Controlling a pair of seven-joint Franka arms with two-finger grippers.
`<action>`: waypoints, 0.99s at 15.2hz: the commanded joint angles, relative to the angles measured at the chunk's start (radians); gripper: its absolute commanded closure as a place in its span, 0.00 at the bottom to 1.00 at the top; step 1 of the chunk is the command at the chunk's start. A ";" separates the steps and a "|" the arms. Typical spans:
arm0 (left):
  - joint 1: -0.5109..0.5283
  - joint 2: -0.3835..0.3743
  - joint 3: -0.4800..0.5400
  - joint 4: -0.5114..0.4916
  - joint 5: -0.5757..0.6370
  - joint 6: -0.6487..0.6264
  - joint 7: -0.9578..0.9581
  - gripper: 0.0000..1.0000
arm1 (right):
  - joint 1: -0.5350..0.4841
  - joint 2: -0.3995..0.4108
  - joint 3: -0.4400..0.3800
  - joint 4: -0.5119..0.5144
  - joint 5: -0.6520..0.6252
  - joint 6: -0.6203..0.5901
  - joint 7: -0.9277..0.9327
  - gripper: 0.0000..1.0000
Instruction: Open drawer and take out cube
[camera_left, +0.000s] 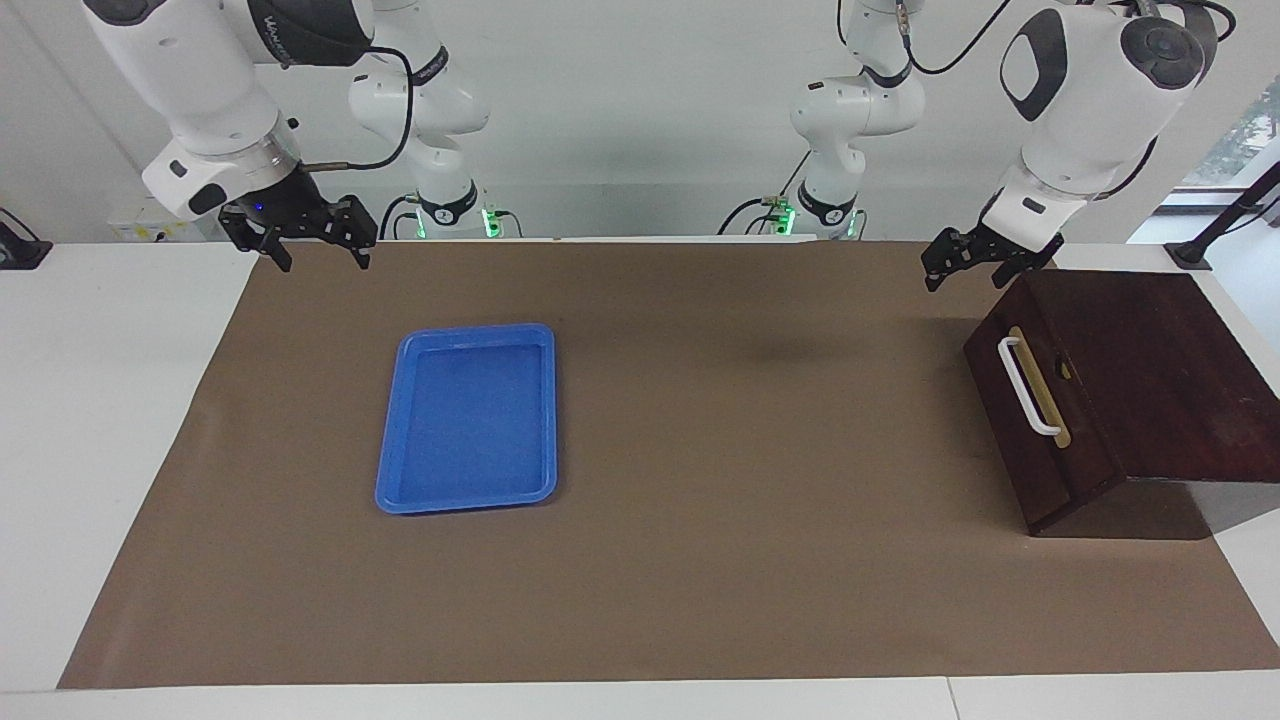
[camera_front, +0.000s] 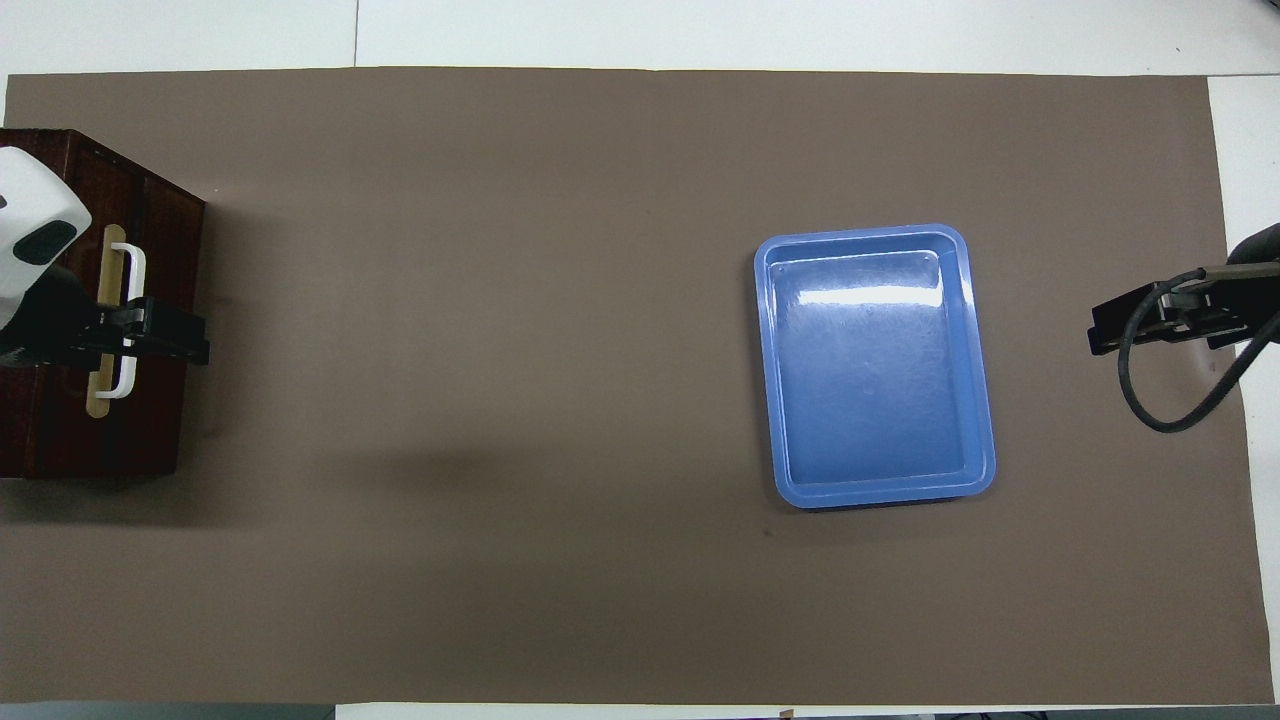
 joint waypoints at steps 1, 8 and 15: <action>0.008 -0.017 -0.003 -0.011 -0.008 0.007 0.014 0.00 | -0.018 -0.014 0.011 -0.012 0.017 0.004 0.011 0.00; -0.007 -0.024 -0.007 -0.034 0.031 0.062 -0.015 0.00 | -0.018 -0.014 0.011 -0.012 0.017 0.006 0.011 0.00; -0.038 0.060 -0.010 -0.077 0.255 0.215 -0.015 0.00 | -0.018 -0.014 0.011 -0.010 0.017 0.006 0.011 0.00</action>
